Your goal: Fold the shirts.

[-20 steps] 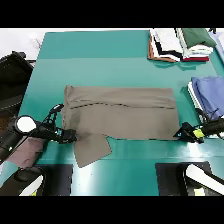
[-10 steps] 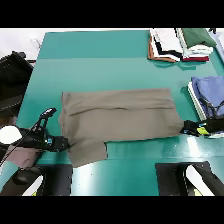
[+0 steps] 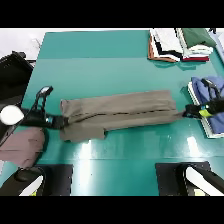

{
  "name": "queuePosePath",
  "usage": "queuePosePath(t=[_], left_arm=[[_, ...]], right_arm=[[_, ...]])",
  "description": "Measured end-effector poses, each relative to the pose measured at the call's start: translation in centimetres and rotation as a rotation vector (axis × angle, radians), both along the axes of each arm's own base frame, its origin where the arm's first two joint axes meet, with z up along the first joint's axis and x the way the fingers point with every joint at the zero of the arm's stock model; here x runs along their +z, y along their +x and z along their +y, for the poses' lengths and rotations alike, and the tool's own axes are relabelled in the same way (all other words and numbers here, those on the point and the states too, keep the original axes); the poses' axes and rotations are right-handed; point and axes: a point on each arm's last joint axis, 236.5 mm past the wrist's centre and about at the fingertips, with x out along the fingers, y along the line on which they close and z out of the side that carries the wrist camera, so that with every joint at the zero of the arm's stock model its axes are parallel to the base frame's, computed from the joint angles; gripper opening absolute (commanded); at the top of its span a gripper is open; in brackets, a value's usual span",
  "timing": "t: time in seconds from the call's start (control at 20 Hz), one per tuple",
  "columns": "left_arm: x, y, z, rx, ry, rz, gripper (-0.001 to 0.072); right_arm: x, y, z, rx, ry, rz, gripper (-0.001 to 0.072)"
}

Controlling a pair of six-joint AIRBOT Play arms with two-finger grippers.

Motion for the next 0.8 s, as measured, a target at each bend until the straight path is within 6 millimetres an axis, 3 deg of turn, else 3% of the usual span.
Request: queuePosePath(t=[0.3,0.35,0.4,0.45,0.5,0.65,0.7,0.75,0.8], left_arm=[[-0.9,8.5,1.7,0.027,0.124,-0.058,0.0024],[-1.1,9.5,2.0,0.039,0.129,-0.065,0.0119],[-1.2,10.3,2.4,0.048,0.136,-0.074,0.0438],[-1.2,11.0,2.8,0.058,0.143,-0.085,0.057],[-1.1,11.6,3.1,0.067,0.148,-0.095,0.0536],[-0.3,12.5,2.9,0.075,0.136,-0.111,0.0535],[0.0,12.6,3.0,0.077,0.134,-0.11,0.0534],[0.3,12.7,2.7,0.079,0.12,-0.108,0.0397],[0.5,12.7,2.2,0.082,0.094,-0.102,0.0126]], right_arm=[[-0.9,7.0,1.3,0.05,0.012,0.019,0.0019],[-1.0,8.0,1.4,0.049,0.023,0.017,0.0094],[-1.1,9.1,1.7,0.048,0.036,0.011,0.0327],[-1.1,10.0,1.9,0.043,0.054,0.003,0.0418],[-0.9,11.0,2.1,0.038,0.081,-0.011,0.0418],[0.0,12.9,1.9,0.034,0.154,-0.059,0.0418],[0.1,12.9,1.5,0.031,0.173,-0.066,0.0448],[0.0,12.7,0.9,0.022,0.19,-0.062,0.0457],[-0.5,12.2,0.0,0.002,0.202,-0.053,0.0463]])
